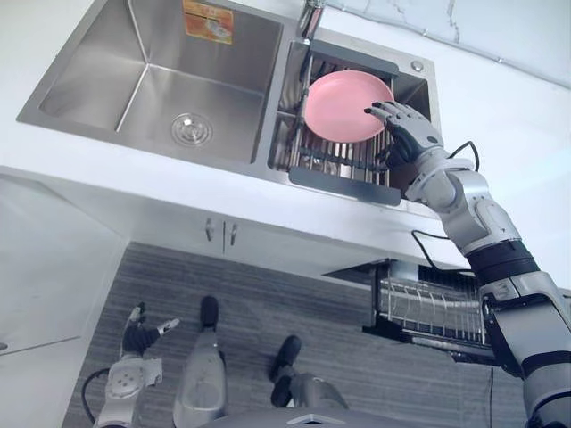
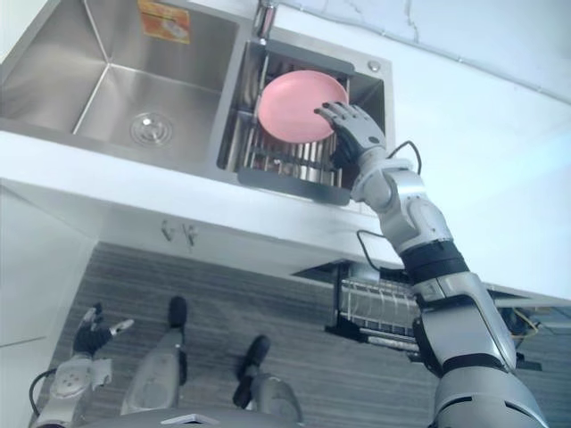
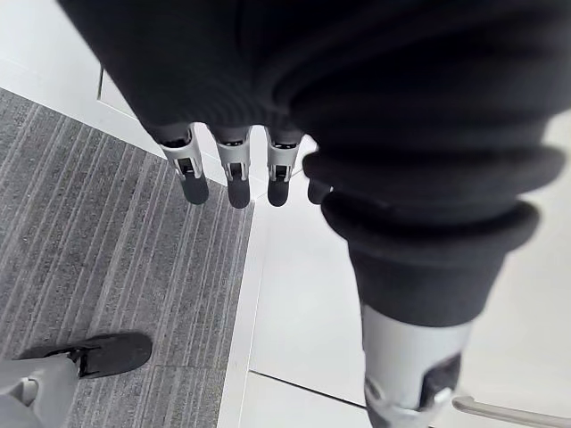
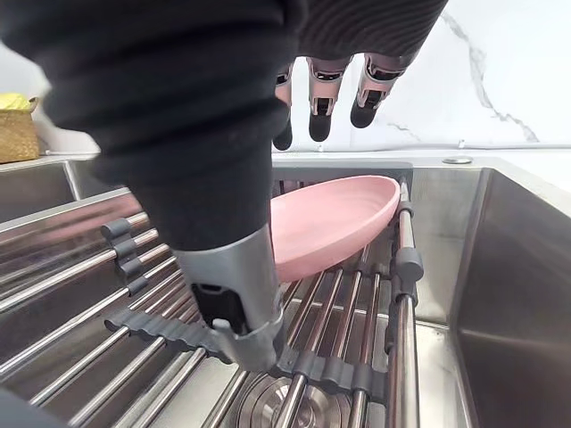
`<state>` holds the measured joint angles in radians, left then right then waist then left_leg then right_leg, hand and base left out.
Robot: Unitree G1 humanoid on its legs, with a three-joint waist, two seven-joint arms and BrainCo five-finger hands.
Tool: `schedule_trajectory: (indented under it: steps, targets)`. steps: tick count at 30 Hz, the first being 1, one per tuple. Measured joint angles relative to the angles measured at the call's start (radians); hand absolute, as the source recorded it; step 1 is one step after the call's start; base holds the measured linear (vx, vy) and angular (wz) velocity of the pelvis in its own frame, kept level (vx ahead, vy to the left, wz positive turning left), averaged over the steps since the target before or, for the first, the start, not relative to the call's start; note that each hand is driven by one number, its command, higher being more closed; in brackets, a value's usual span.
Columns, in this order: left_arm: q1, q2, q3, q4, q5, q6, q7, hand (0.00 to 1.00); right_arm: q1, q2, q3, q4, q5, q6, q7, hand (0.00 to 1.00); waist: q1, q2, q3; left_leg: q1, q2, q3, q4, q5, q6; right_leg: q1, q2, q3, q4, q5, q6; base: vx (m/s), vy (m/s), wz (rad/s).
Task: Walk over to the sink, pick up the cup, carry it to the dishwasher, place the cup inside the dishwasher, then close the dishwasher door
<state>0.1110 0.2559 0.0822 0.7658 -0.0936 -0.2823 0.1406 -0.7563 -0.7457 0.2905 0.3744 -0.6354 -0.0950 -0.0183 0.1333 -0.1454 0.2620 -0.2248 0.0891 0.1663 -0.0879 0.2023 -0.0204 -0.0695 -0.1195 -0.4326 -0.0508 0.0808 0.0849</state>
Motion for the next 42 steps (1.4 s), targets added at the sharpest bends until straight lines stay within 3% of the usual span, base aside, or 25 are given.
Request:
schedule_trajectory:
  steps: [23,42]
  targets:
    - [0.002,0.013,0.034,-0.017,-0.001,0.002,0.004,0.00,-0.097,0.001,0.052,0.119,0.001,0.029,-0.001,0.00,0.039,-0.001,0.001,-0.041,0.000,-0.027,0.000,0.011,-0.001,-0.022,0.002,-0.027,-0.007,0.002,-0.001,0.02,0.001,0.03]
    - [0.003,0.021,0.034,-0.060,-0.002,0.001,-0.002,0.00,-0.157,0.001,0.080,0.168,0.003,0.045,0.075,0.00,0.054,-0.013,0.049,-0.054,0.001,-0.029,0.000,0.012,-0.003,-0.032,0.002,-0.033,-0.006,0.002,-0.002,0.02,0.003,0.00]
